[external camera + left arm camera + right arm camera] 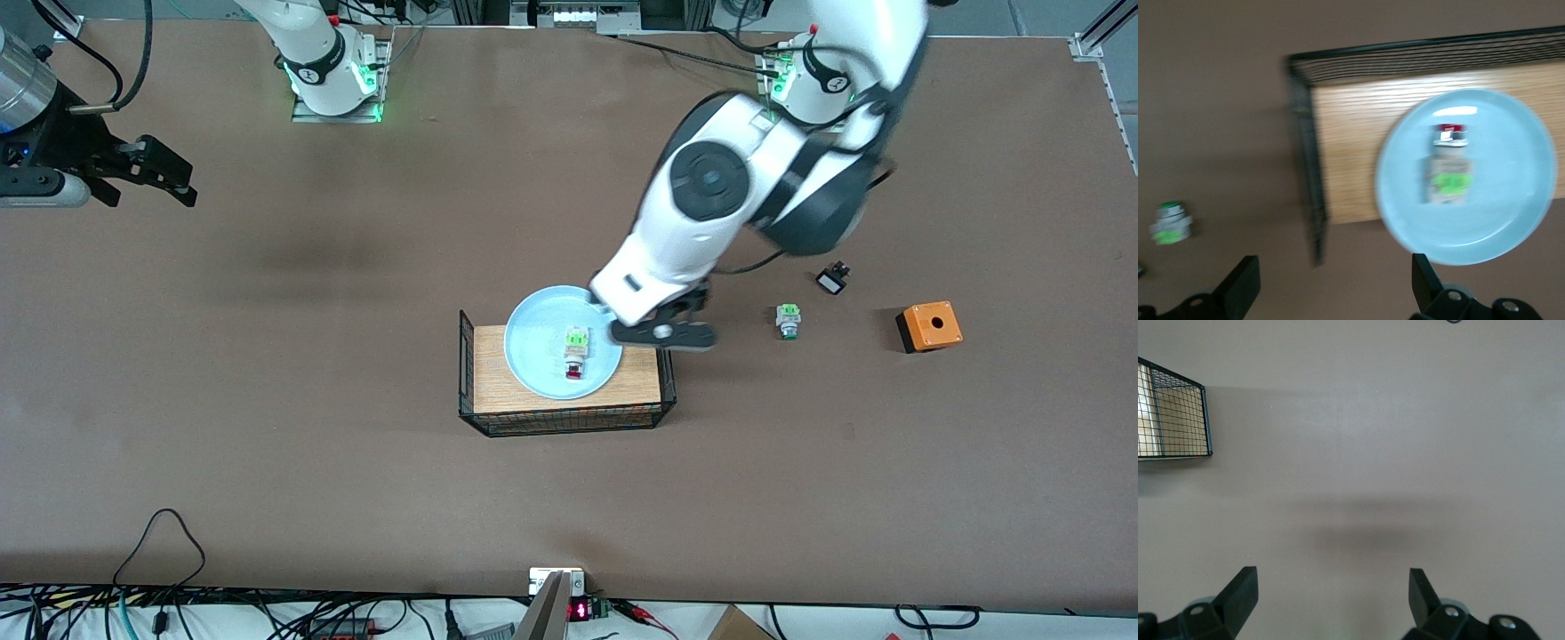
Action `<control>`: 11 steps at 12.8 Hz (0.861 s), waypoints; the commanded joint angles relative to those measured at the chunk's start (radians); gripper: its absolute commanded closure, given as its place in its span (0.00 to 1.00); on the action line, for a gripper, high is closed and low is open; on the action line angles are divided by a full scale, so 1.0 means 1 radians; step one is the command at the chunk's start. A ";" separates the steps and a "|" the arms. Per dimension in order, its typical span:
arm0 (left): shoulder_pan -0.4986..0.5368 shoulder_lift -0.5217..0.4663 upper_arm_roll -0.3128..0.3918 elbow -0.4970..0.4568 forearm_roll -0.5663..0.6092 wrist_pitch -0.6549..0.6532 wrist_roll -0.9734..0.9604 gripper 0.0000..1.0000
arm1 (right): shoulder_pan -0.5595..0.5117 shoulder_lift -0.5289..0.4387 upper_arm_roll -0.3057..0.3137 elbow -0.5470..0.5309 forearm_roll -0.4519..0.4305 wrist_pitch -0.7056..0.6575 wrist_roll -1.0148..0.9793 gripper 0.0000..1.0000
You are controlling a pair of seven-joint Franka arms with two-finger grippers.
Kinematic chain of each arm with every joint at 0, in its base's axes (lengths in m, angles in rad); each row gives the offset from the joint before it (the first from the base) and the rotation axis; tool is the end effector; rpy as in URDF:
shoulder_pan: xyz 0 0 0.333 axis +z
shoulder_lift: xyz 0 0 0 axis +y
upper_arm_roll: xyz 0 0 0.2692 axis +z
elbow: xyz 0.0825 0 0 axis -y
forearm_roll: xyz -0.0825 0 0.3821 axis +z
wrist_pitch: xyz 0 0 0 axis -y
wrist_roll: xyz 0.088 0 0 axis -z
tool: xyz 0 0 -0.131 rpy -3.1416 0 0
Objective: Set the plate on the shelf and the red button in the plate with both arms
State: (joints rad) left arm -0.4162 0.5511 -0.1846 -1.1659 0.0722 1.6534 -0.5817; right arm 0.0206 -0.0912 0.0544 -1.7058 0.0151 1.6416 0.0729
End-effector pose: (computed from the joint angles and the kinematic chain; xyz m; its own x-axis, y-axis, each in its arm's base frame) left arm 0.5803 -0.3553 0.4130 0.9982 -0.0026 -0.0598 -0.0032 -0.9999 -0.0097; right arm 0.5328 0.0429 0.5456 0.9997 0.0009 0.0261 0.0012 -0.9999 -0.0121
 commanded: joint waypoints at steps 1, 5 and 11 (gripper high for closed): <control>0.031 -0.068 -0.001 -0.025 0.142 -0.180 0.006 0.00 | 0.007 0.002 -0.005 0.032 0.002 -0.008 -0.021 0.00; 0.238 -0.126 -0.012 -0.034 0.173 -0.316 0.309 0.00 | 0.007 0.016 -0.005 0.052 0.000 -0.016 -0.015 0.00; 0.454 -0.273 0.025 -0.224 0.033 -0.191 0.579 0.00 | -0.002 0.028 -0.011 0.054 0.011 -0.011 -0.013 0.00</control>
State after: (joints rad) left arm 0.0082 0.4151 -0.1770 -1.1980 0.1735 1.3407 -0.0443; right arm 0.0188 -0.0740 0.0476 -1.6770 0.0149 1.6421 0.0684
